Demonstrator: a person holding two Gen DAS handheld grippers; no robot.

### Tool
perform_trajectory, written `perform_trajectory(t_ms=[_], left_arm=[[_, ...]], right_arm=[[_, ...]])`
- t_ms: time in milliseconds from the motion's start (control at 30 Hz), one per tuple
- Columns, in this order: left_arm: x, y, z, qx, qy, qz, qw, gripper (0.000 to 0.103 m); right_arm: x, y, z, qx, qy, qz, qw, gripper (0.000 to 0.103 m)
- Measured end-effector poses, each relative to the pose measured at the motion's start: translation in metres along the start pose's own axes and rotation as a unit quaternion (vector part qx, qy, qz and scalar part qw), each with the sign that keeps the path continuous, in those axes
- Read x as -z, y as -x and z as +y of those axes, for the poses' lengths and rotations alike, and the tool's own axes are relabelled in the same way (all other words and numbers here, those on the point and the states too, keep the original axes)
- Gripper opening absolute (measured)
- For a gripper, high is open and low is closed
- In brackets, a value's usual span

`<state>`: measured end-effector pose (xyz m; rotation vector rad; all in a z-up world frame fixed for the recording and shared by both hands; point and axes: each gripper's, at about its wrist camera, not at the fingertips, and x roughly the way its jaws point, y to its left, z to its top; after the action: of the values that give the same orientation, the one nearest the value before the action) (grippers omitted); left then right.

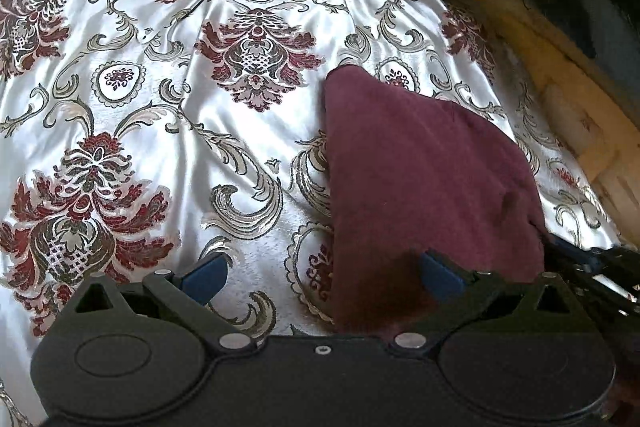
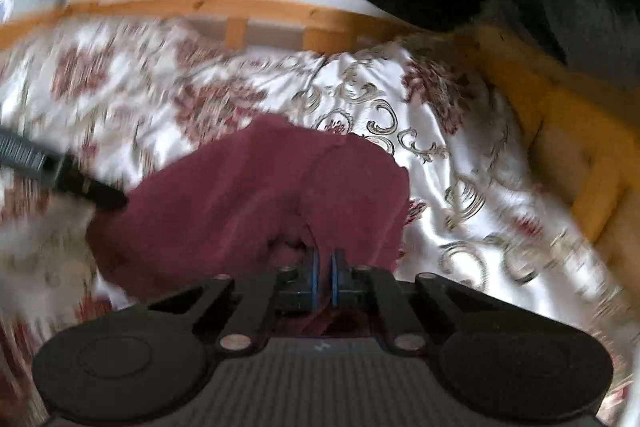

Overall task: Fold small clothes
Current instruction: 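Open both grippers and lift them off the folded maroon bundle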

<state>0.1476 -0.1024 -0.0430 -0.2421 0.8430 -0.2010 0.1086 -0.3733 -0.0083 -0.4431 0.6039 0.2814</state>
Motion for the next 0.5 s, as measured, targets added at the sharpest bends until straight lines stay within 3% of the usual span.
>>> perform_trajectory(t_ms=[133, 300, 400, 467, 500], left_arm=[[0.002, -0.002, -0.001, -0.006, -0.017, 0.007, 0.9998, 0.102], [0.002, 0.001, -0.005, -0.006, -0.024, -0.004, 0.9997, 0.102], [0.001, 0.007, -0.007, 0.018, -0.024, -0.026, 0.9992, 0.102], [-0.001, 0.009, -0.010, 0.039, -0.025, -0.038, 0.9982, 0.102], [-0.003, 0.007, -0.012, 0.048, -0.031, -0.041, 0.9975, 0.102]], right_arm=[[0.003, 0.010, 0.009, 0.002, 0.069, 0.028, 0.997, 0.006], [0.011, -0.001, 0.013, -0.004, 0.061, 0.047, 0.997, 0.007], [0.009, 0.001, 0.003, -0.015, 0.039, 0.046, 0.998, 0.012], [0.006, 0.004, -0.005, -0.015, 0.033, 0.048, 0.998, 0.038], [0.005, 0.006, -0.008, -0.010, 0.039, 0.048, 0.998, 0.044]])
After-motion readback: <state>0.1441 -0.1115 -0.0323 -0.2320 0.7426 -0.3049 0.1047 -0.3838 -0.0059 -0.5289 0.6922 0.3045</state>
